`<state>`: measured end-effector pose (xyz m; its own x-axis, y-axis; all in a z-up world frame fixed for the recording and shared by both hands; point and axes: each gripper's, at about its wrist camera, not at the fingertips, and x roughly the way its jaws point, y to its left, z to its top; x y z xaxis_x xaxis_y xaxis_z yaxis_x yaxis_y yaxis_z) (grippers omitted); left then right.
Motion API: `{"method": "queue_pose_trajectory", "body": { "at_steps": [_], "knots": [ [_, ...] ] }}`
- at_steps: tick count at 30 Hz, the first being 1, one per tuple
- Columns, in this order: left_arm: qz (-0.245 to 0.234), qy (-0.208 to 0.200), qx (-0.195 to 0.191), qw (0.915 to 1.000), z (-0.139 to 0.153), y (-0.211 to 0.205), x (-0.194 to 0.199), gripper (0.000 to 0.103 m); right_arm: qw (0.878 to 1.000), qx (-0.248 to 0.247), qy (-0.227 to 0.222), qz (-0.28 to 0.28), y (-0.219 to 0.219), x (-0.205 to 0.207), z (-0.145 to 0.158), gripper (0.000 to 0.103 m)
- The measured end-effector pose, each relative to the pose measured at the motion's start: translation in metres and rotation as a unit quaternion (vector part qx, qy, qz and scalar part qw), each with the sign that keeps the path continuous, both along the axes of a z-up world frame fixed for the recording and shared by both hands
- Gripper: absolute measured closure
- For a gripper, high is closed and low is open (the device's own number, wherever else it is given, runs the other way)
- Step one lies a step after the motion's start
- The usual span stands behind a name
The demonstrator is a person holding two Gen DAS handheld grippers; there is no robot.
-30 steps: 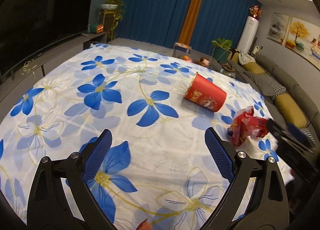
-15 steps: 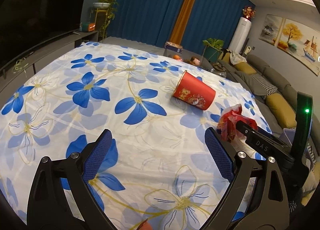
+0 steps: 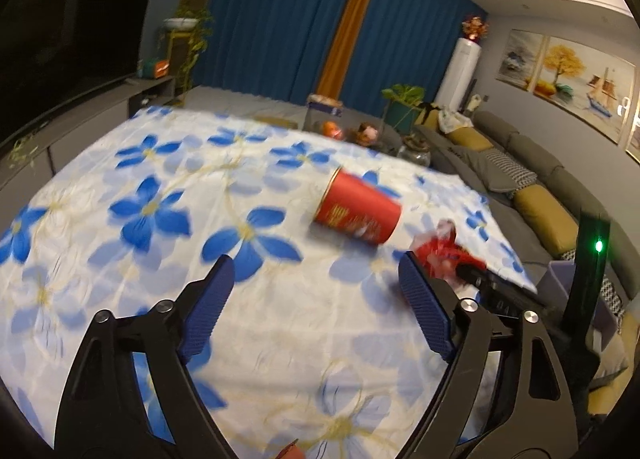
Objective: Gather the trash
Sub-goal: 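Grasp the red plastic bag with the right tool, then grasp the red paper cup by its rim with the left tool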
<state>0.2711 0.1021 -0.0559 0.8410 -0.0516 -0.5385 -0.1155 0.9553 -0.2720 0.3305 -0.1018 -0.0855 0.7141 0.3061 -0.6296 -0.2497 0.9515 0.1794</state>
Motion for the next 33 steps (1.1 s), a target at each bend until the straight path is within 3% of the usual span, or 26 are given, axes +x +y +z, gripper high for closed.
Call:
{"method": "queue_pose_trajectory", "body": {
  "at_steps": [4,7,21,24,29,33],
  "knots": [
    [-0.036,-0.003,0.0,0.9994,0.005,0.001,0.032,0.035,1.0,0.007,-0.002,-0.015,-0.009,0.002,0.002,0.079],
    [-0.052,0.0,0.004,0.9987,0.001,0.003,0.056,0.035,1.0,0.01,-0.002,-0.025,-0.014,0.003,0.001,0.079],
    [-0.1,0.048,-0.046,0.9928,-0.039,0.017,0.128,0.036,0.997,0.033,-0.008,-0.067,-0.039,-0.003,0.002,0.08],
    [-0.126,0.046,-0.061,0.9891,-0.042,0.016,0.134,0.047,0.997,0.034,-0.004,-0.067,-0.04,-0.002,0.0,0.079],
    [-0.164,0.059,-0.074,0.9819,-0.049,0.011,0.138,0.085,0.997,0.032,-0.002,-0.068,-0.038,-0.001,-0.002,0.079],
    [-0.178,0.056,-0.073,0.9798,-0.049,0.003,0.135,0.096,0.997,0.034,0.001,-0.067,-0.038,-0.002,-0.003,0.08]
  ]
}}
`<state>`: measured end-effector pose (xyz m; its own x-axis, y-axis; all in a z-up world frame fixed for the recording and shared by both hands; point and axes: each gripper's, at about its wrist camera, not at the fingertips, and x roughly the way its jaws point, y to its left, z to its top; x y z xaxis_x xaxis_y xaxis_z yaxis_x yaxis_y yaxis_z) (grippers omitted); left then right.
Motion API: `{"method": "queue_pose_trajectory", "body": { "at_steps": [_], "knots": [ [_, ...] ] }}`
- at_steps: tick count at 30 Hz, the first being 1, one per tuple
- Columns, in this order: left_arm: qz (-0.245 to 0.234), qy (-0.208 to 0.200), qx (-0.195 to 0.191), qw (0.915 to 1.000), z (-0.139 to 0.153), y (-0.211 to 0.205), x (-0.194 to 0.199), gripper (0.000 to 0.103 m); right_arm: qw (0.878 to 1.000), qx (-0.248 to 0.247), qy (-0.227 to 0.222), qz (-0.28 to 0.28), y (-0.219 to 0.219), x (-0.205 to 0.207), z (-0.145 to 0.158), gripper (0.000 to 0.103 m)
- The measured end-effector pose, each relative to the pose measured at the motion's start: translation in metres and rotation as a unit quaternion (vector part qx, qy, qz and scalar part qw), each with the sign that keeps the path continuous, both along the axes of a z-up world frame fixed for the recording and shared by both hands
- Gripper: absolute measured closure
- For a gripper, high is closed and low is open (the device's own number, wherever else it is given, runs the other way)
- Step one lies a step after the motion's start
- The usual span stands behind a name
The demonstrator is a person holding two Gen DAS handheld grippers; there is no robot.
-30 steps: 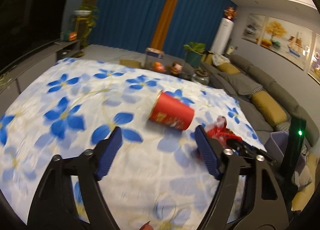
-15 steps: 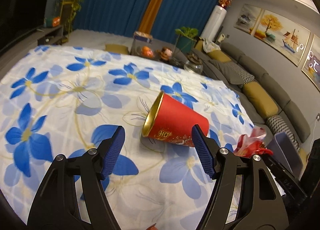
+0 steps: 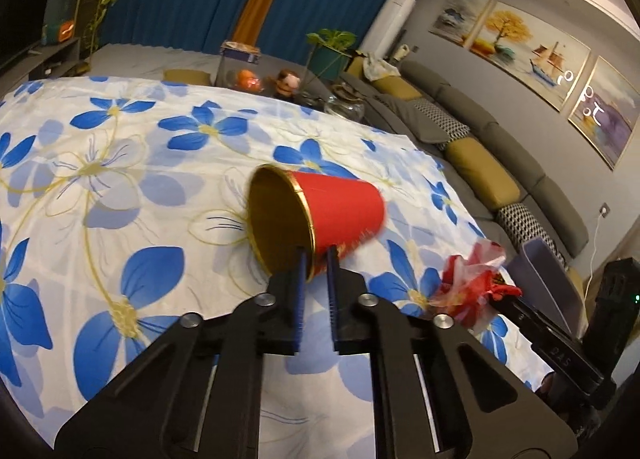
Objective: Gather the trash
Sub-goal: 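Grasp the red paper cup by its rim with the left tool, then carry the red cup and red bag over the purple bin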
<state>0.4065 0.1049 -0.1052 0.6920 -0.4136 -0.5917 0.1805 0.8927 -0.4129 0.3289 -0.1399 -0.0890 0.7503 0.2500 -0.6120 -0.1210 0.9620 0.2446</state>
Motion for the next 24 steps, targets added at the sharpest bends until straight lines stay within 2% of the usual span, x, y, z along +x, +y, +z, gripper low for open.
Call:
{"method": "queue_pose_trajectory", "body": {
  "at_steps": [4,10,18,24],
  "knots": [
    [-0.006,-0.004,0.006,1.0,0.0,-0.012,-0.003,0.101,1.0,0.001,0.0,-0.001,0.0,0.0,0.0,0.079],
    [0.016,-0.016,0.004,0.9997,0.005,-0.014,-0.022,0.101,1.0,0.007,0.001,-0.002,-0.002,0.0,-0.001,0.08],
    [0.039,-0.044,0.016,0.9982,0.032,-0.017,-0.079,0.101,1.0,0.008,-0.006,-0.004,-0.001,-0.001,0.001,0.079],
    [0.066,-0.064,0.049,0.9945,0.046,-0.02,-0.123,0.101,1.0,0.003,-0.017,0.001,0.004,-0.009,0.007,0.079]
  ]
}}
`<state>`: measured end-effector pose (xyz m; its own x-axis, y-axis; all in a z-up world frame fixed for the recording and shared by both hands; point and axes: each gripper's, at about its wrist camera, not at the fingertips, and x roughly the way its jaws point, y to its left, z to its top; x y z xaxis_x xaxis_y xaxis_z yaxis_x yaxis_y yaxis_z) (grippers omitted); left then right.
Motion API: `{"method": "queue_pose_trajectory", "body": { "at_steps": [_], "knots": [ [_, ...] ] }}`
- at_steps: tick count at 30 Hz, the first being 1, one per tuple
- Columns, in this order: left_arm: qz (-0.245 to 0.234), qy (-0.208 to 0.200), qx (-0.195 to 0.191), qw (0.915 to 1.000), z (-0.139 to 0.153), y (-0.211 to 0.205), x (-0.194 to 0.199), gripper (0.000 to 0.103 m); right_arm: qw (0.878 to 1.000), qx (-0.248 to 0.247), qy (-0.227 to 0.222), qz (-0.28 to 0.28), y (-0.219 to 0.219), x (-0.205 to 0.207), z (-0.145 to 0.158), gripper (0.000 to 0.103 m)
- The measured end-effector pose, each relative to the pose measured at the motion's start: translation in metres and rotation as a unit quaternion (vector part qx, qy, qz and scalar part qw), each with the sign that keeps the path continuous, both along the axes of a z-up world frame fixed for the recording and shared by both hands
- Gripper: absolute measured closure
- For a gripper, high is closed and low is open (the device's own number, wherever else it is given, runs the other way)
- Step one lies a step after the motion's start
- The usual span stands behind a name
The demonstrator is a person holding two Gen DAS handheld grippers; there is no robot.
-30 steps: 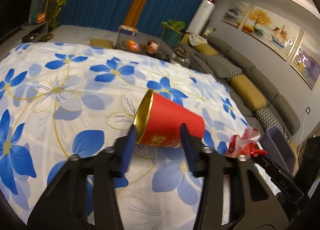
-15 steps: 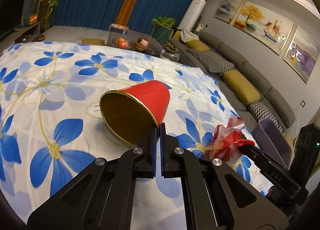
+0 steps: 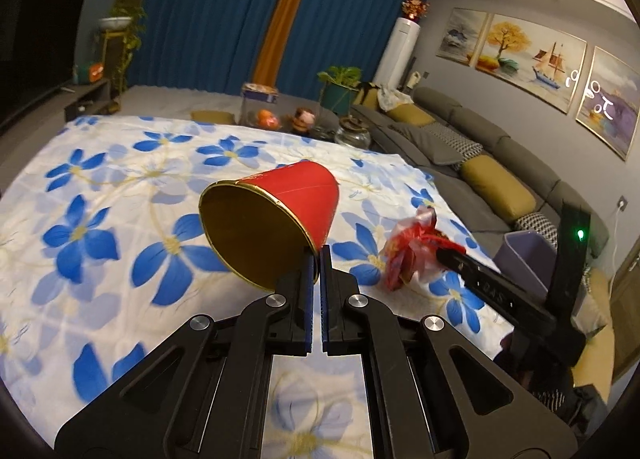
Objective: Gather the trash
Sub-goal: 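Carry the red cup and red bag over the purple bin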
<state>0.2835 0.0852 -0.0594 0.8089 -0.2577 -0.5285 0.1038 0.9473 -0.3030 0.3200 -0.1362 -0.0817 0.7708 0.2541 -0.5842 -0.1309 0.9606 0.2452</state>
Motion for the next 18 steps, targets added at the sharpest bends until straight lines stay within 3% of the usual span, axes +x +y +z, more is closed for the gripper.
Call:
{"method": "queue_pose_trajectory", "body": {
  "at_steps": [10,18],
  "knots": [
    [0.02,-0.001,-0.001,0.9998,0.01,0.011,-0.043,0.101,0.999,-0.019,-0.035,0.011,0.007,-0.025,0.025,0.079],
    [0.002,-0.015,-0.003,0.9999,0.022,-0.002,-0.067,0.101,0.997,-0.041,-0.058,0.014,-0.002,-0.069,0.045,0.08]
  ]
}}
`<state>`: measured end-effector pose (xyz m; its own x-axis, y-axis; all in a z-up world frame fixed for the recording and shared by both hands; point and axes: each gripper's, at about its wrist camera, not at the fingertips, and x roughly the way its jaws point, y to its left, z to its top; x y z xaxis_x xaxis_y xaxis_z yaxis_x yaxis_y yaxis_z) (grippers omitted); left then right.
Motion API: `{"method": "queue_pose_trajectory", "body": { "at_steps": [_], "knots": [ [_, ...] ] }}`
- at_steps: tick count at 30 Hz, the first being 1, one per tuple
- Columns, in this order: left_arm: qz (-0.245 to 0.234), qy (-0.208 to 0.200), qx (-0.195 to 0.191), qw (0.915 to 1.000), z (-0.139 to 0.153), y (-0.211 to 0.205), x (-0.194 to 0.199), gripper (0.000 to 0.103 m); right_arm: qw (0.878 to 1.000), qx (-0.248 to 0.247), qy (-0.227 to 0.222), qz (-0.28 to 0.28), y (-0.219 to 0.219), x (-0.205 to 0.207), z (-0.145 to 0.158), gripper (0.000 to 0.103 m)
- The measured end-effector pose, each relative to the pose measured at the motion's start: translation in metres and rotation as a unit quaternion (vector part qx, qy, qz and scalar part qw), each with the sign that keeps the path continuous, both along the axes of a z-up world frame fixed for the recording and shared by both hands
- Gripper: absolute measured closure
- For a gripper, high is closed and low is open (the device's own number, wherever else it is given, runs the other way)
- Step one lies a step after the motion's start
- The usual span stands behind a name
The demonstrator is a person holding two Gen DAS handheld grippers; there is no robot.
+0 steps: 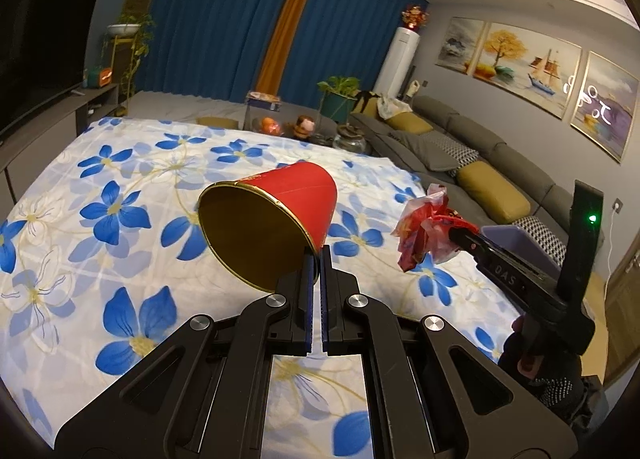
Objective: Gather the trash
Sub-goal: 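Carry the red cup and red bag over the purple bin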
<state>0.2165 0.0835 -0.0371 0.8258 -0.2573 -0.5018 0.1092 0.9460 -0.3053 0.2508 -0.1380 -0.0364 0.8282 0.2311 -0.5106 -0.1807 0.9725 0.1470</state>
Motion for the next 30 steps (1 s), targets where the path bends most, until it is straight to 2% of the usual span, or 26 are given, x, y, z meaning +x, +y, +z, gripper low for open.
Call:
{"method": "queue_pose_trajectory", "body": {
  "at_steps": [12,23,30],
  "knots": [
    [-0.044,-0.006,0.006,0.999,0.007,-0.047,-0.02,0.101,1.0,-0.016,-0.019,-0.014,-0.038,-0.046,0.012,0.08],
    [-0.08,-0.007,0.015,0.9966,0.009,-0.091,-0.019,0.101,0.999,-0.018,-0.026,-0.035,-0.067,-0.059,0.011,0.079],
    [-0.114,-0.008,0.02,0.9933,0.011,-0.128,-0.007,0.101,0.997,-0.017,-0.029,-0.066,-0.101,-0.06,0.009,0.079]
  ]
}}
